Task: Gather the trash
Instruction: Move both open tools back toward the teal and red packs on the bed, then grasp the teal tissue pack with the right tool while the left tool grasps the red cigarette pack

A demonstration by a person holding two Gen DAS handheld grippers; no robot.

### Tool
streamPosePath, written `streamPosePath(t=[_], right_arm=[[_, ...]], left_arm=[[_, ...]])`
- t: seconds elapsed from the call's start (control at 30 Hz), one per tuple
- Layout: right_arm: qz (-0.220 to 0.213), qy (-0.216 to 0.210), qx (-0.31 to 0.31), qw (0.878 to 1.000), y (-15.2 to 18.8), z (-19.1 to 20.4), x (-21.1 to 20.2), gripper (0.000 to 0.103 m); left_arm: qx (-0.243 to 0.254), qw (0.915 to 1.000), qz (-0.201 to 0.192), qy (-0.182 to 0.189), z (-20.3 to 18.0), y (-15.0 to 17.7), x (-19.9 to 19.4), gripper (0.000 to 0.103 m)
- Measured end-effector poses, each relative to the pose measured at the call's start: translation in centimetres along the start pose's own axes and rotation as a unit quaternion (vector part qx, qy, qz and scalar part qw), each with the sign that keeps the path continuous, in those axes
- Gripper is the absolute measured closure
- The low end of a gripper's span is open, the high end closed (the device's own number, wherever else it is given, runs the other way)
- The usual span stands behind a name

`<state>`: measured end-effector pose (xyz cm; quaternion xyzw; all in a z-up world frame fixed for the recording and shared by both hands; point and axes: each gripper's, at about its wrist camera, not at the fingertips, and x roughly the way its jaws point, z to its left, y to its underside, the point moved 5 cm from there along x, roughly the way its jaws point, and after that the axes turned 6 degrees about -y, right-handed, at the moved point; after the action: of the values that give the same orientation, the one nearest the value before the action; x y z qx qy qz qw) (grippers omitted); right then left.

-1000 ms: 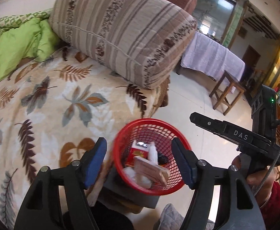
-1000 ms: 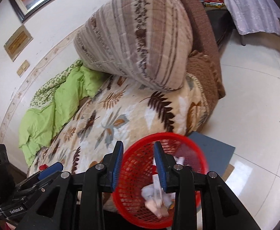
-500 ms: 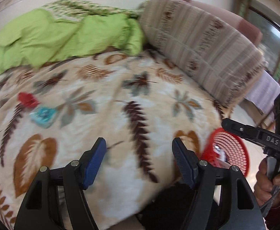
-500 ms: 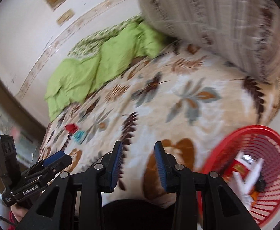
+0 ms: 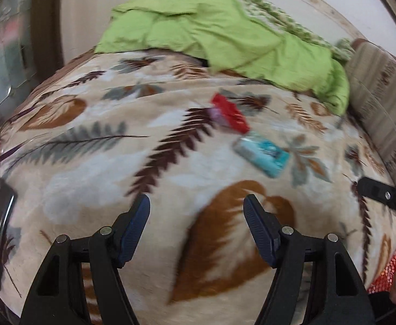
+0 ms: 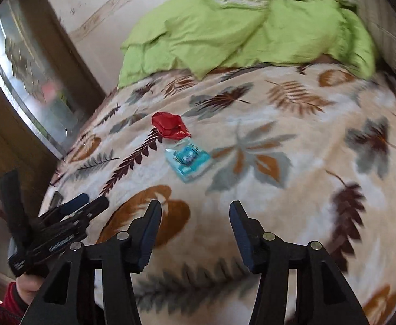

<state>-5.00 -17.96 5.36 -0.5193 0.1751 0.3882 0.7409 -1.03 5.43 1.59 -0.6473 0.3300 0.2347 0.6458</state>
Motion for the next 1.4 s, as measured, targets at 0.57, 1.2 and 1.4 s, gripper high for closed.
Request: streamPosePath(t=[0.57,1.2,1.4], right_arm=[[0.102,0.026,-0.106,0.989,-4.3,0.5,15.2,0.047],[-0.016,0.067,0.086,0.994,-0.1,-3.3,5.9,0.068],[-0.030,0.058,0.091,0.994,-0.6,-3.7,5.6,0.068]], left_arm=[[-0.061,0.9973,0.025,0.032,2.3,-1.3,2.5,0.032],[-0.037,0.9946,0.054,0.080,-4.5,-9.2,9.0,0.029],[-0.059,0.9913,0.091,0.075,-5.9,-11.4,14.8,0.048]])
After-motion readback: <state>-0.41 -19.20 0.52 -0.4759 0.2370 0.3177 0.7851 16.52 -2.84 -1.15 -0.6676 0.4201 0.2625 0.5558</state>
